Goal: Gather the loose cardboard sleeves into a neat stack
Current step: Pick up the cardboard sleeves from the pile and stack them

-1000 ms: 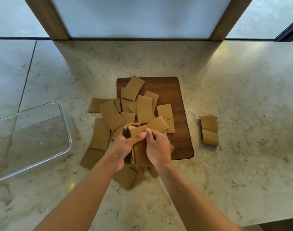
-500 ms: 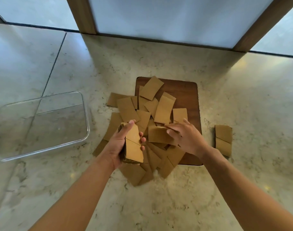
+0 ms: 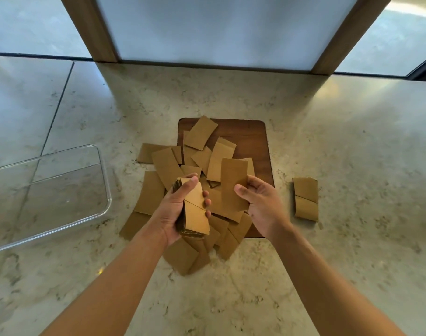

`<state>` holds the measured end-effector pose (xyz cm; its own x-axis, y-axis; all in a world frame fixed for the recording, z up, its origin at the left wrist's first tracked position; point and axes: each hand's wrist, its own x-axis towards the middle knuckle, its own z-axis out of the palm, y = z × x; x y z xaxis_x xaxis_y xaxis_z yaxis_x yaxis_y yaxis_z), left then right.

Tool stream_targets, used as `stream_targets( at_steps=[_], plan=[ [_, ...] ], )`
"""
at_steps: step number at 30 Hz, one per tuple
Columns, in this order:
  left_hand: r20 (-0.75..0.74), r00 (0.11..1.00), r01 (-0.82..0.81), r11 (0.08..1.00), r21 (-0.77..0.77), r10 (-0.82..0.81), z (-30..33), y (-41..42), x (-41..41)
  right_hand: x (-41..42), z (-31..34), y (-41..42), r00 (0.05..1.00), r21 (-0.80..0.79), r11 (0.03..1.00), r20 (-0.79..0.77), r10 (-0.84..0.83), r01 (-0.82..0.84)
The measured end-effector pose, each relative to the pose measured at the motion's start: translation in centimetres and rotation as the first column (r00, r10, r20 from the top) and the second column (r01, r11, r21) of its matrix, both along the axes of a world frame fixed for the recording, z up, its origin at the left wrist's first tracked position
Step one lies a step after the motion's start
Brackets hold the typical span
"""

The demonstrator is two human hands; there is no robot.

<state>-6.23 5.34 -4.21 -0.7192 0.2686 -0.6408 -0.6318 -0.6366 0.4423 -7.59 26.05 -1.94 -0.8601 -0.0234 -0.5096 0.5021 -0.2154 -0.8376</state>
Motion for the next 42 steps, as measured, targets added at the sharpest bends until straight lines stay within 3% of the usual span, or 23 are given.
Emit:
stream_targets(
  at_steps=[5, 9, 11, 13, 15, 17, 20, 24, 27, 29, 31, 33, 36, 39, 42],
  plan=[
    [-0.033, 0.999, 0.026, 0.996, 0.087, -0.023, 0.0, 0.6, 0.1, 0.3, 0.3, 0.9, 0.992, -0.111, 0.989, 0.071, 0.101, -0.093],
    [-0.054, 0.999, 0.010, 0.985, 0.173, 0.000, -0.4, 0.4, 0.4, 0.5, 0.1, 0.7, 0.975, 0.048, 0.973, 0.007, 0.224, -0.224],
    [-0.048, 0.997, 0.062, 0.994, 0.084, -0.059, -0.6, 0.0, 0.5, 0.2, 0.7, 1.3, 0.873, 0.314, 0.851, -0.114, 0.474, -0.421],
    [-0.013, 0.979, 0.204, 0.978, -0.038, -0.205, -0.3, -0.5, 0.4, -0.7, 2.0, 2.0, 0.652, 0.540, 0.601, -0.121, 0.749, -0.589],
    [0.038, 0.929, 0.371, 0.922, -0.108, -0.369, 0.0, -1.0, 0.5, -1.9, 3.0, 1.7, 0.486, 0.604, 0.437, -0.091, 0.869, -0.666],
    [0.043, 0.866, 0.499, 0.858, -0.121, -0.498, 0.2, -1.3, 0.9, -2.7, 3.2, 0.1, 0.410, 0.651, 0.362, -0.085, 0.908, -0.667],
    [-0.046, 0.884, 0.466, 0.885, -0.015, -0.466, -0.4, -1.6, 1.8, -2.8, 2.8, -2.7, 0.472, 0.760, 0.429, -0.183, 0.862, -0.489],
    [-0.010, 0.967, 0.252, 0.950, 0.184, -0.255, -1.3, -1.8, 2.9, -0.5, 0.5, -4.3, 0.650, 0.687, 0.630, -0.299, 0.699, -0.362],
    [0.011, 0.999, -0.036, 0.968, 0.249, 0.034, -1.9, -1.2, 2.9, 2.4, -1.5, -6.1, 0.817, 0.579, 0.811, -0.426, 0.389, -0.084],
    [-0.023, 0.974, -0.217, 0.954, 0.209, 0.226, -1.7, -0.5, 2.5, 3.9, -2.4, -7.8, 0.857, 0.497, 0.864, -0.478, 0.194, 0.082],
    [-0.018, 0.944, -0.321, 0.928, 0.188, 0.330, -1.3, 0.4, 1.9, 4.6, -3.0, -9.0, 0.852, 0.462, 0.875, -0.508, 0.129, 0.143],
    [-0.022, 0.940, -0.324, 0.910, 0.260, 0.341, -0.8, 1.1, 1.5, 4.0, -3.0, -9.1, 0.861, 0.453, 0.860, -0.508, 0.034, 0.233],
    [-0.032, 0.957, -0.266, 0.911, 0.314, 0.290, -0.3, 1.9, 0.9, 1.9, -3.2, -7.7, 0.866, 0.543, 0.738, -0.488, -0.111, 0.400],
    [0.021, 0.954, -0.292, 0.904, 0.312, 0.300, -0.3, 3.1, 0.2, 0.8, -3.5, -6.5, 0.858, 0.664, 0.627, -0.513, -0.014, 0.407],
    [0.031, 0.935, -0.350, 0.911, 0.217, 0.352, -0.5, 4.0, -1.0, 0.3, -4.0, -5.0, 0.872, 0.676, 0.649, -0.488, 0.041, 0.348]
  ],
)
